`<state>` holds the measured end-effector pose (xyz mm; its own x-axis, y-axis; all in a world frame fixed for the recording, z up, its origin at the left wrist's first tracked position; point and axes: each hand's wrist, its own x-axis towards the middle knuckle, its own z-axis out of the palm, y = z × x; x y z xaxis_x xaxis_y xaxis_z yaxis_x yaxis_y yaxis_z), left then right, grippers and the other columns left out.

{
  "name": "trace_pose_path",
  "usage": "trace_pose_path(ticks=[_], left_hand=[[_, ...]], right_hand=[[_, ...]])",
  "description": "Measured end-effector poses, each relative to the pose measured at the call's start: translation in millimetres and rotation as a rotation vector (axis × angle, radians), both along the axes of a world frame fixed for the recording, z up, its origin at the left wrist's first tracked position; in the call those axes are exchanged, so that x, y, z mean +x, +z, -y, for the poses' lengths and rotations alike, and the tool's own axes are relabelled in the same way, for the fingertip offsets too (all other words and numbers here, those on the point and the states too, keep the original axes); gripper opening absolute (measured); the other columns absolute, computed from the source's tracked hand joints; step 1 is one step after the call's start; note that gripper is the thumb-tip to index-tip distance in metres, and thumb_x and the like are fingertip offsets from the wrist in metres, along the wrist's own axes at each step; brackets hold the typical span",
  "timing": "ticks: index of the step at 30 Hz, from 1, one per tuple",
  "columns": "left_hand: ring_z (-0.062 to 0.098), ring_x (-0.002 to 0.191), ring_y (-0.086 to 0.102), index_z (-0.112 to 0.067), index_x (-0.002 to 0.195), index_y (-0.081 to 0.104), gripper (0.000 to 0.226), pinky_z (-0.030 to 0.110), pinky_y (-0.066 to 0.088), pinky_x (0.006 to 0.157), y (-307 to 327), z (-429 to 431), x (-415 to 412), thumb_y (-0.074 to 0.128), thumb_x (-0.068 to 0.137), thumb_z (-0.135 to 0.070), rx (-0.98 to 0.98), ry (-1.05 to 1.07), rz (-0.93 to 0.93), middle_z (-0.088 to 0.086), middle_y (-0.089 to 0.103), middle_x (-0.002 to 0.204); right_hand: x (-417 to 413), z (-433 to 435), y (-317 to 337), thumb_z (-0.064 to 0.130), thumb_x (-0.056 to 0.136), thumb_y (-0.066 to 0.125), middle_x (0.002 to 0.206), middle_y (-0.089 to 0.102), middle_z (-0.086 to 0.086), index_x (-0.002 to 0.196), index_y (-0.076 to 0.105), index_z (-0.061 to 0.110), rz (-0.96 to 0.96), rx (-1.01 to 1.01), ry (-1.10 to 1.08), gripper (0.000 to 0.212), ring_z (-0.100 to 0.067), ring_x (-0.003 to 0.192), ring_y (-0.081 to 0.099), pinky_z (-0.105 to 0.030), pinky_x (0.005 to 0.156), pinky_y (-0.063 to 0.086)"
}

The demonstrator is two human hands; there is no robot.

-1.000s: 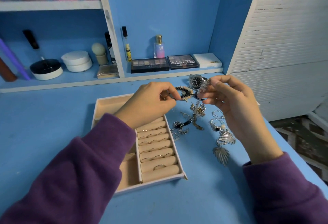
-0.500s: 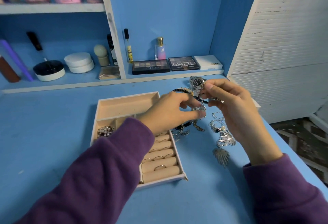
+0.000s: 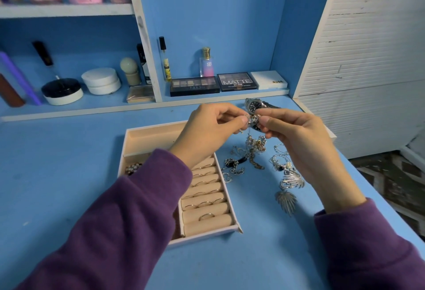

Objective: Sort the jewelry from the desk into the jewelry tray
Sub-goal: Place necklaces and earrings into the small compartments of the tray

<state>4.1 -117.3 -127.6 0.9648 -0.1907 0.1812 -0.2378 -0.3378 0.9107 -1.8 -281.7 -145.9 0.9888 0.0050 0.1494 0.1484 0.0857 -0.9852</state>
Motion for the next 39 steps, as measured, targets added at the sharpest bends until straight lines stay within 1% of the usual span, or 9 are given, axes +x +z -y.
trace_pose_path(ticks=[3,7,11,13,15,18,23,31,39], left_hand=[[0.0,0.069,0.063,-0.018,0.088,0.069,0.008,0.008,0.044,0.057,2.6,-2.7,0.3,0.061,0.085,-0.019,-0.006,0.02,0.012,-0.002,0.071,0.082],[0.007,0.076,0.064,-0.018,0.093,0.068,0.012,0.024,0.051,0.067,6.4,-5.7,0.5,0.059,0.087,-0.022,-0.012,0.025,0.008,0.003,0.073,0.089],[0.006,0.075,0.067,-0.017,0.093,0.066,0.01,0.02,0.051,0.064,9.8,-7.9,0.2,0.058,0.088,-0.019,-0.044,-0.006,0.003,0.001,0.073,0.087],[0.008,0.076,0.067,-0.015,0.095,0.066,0.011,0.021,0.052,0.065,11.4,-8.8,0.0,0.057,0.089,-0.019,-0.061,-0.015,-0.008,0.001,0.073,0.086],[0.01,0.079,0.068,-0.016,0.095,0.066,0.012,0.024,0.053,0.066,13.2,-9.8,-0.3,0.056,0.089,-0.019,-0.086,-0.022,-0.026,0.001,0.073,0.086],[0.013,0.08,0.069,-0.015,0.095,0.066,0.013,0.026,0.053,0.067,14.4,-12.8,-0.3,0.055,0.09,-0.019,-0.118,-0.022,-0.054,0.0,0.073,0.085],[0.013,0.076,0.068,-0.018,0.089,0.066,0.011,0.023,0.052,0.063,9.7,-22.4,1.3,0.055,0.09,-0.018,-0.138,0.034,-0.03,0.001,0.072,0.085],[0.008,0.071,0.066,-0.018,0.089,0.066,0.013,0.017,0.049,0.058,11.5,-40.3,-0.5,0.053,0.091,-0.02,-0.171,0.093,-0.053,-0.004,0.072,0.081],[0.014,0.077,0.067,-0.016,0.091,0.067,0.013,0.027,0.049,0.068,11.9,-74.4,-26.3,0.055,0.089,-0.019,-0.141,0.13,-0.064,0.001,0.072,0.085]], right_hand=[[-0.2,0.6,0.3,0.003,0.078,0.066,0.072,0.066,-0.005,0.092,0.072,0.01,0.003,-0.015,0.013,0.017,-0.016,0.071,0.056,-0.024,0.066,0.045],[-1.1,-0.6,0.4,0.001,0.083,0.061,0.076,0.068,-0.003,0.098,0.07,0.013,-0.034,-0.093,0.036,0.021,-0.016,0.073,0.057,-0.025,0.065,0.044],[-3.5,-9.1,-0.6,-0.001,0.082,0.061,0.094,0.071,-0.002,0.106,0.065,0.018,-0.076,-0.268,0.137,0.031,-0.012,0.078,0.059,-0.02,0.063,0.045],[-5.7,-14.7,-1.9,0.006,0.083,0.063,0.099,0.07,-0.005,0.105,0.065,0.016,-0.068,-0.312,0.181,0.024,-0.011,0.075,0.058,-0.02,0.061,0.043],[-6.9,-17.5,-3.0,0.013,0.086,0.062,0.088,0.072,-0.007,0.096,0.069,0.012,-0.056,-0.268,0.183,0.012,-0.011,0.069,0.056,-0.021,0.058,0.041],[-6.0,-15.7,-3.4,0.017,0.088,0.059,0.068,0.067,-0.002,0.087,0.071,0.006,-0.064,-0.209,0.15,0.015,-0.012,0.06,0.052,-0.018,0.053,0.039],[-4.2,-10.9,-2.5,0.014,0.088,0.058,0.062,0.062,-0.001,0.086,0.071,0.008,-0.066,-0.145,0.047,0.015,-0.013,0.055,0.046,-0.018,0.049,0.036],[-4.8,-8.0,-0.4,0.016,0.088,0.058,0.07,0.065,-0.003,0.087,0.071,0.006,-0.067,-0.134,0.006,0.016,-0.012,0.06,0.049,-0.018,0.052,0.037],[-7.6,-23.6,8.9,0.015,0.089,0.057,0.08,0.071,-0.01,0.088,0.071,0.009,0.02,-0.193,0.08,0.016,-0.018,0.07,0.06,-0.03,0.065,0.047]])
